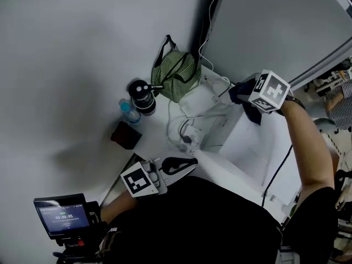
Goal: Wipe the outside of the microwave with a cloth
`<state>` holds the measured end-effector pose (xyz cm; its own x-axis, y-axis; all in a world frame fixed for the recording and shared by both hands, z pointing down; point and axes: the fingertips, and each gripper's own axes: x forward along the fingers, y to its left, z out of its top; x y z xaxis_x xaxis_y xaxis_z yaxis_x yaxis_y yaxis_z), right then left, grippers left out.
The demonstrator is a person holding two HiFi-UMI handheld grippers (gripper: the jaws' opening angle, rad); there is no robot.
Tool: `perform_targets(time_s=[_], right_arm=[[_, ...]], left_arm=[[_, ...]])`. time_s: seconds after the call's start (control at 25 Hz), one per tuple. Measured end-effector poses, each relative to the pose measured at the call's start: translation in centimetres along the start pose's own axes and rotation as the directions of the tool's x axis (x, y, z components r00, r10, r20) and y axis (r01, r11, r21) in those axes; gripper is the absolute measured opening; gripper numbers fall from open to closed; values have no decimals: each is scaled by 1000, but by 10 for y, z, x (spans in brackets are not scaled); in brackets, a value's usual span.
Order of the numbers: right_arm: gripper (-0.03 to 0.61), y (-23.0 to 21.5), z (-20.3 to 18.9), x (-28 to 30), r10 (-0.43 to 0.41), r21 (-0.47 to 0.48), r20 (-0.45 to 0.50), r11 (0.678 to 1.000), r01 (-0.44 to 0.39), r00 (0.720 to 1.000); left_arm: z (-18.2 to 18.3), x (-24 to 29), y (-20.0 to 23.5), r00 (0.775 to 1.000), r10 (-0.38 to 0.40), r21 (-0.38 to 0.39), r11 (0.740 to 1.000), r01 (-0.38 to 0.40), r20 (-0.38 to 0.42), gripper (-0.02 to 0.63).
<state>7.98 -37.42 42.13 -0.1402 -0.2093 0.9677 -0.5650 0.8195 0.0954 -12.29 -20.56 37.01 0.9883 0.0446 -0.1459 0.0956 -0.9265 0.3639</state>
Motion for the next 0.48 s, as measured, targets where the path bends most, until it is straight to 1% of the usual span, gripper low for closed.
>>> perform_targets(time_s=[0.04, 0.08, 0.12, 0.16, 0.28, 0.32, 0.4, 0.48], right_arm=[[101, -6, -13, 16, 19, -14, -95, 1000, -21, 995], [101, -11, -27, 27, 33, -26, -179, 999, -38, 983], [101, -17, -37, 34, 44, -36, -242, 998, -54, 969], [101, -23, -41, 37, 54, -43, -277, 997, -69, 959], [101, -33, -31, 41, 92, -56, -311, 992, -114, 946], [101, -34, -31, 43, 104, -67, -343, 989, -135, 934], [101, -34, -41, 47, 124, -88, -429, 980, -178, 895], [101, -34, -49, 50, 152, -84, -480, 972, -218, 864]], left_arm=[[1, -2, 1, 1000, 1, 13, 1000, -1, 0, 15], [2, -5, 3, 1000, 6, 24, 1000, -6, -1, 15], [2, -7, 5, 1000, 17, 33, 999, -17, -3, 14], [1, -10, 8, 999, 32, 38, 999, -31, -7, 14], [3, -15, 19, 997, 78, 42, 996, -78, -5, 13], [5, -17, 22, 996, 90, 41, 995, -90, -1, 12], [6, -20, 26, 994, 105, 41, 994, -105, -1, 11], [6, -20, 29, 994, 112, 37, 993, -112, -7, 11]])
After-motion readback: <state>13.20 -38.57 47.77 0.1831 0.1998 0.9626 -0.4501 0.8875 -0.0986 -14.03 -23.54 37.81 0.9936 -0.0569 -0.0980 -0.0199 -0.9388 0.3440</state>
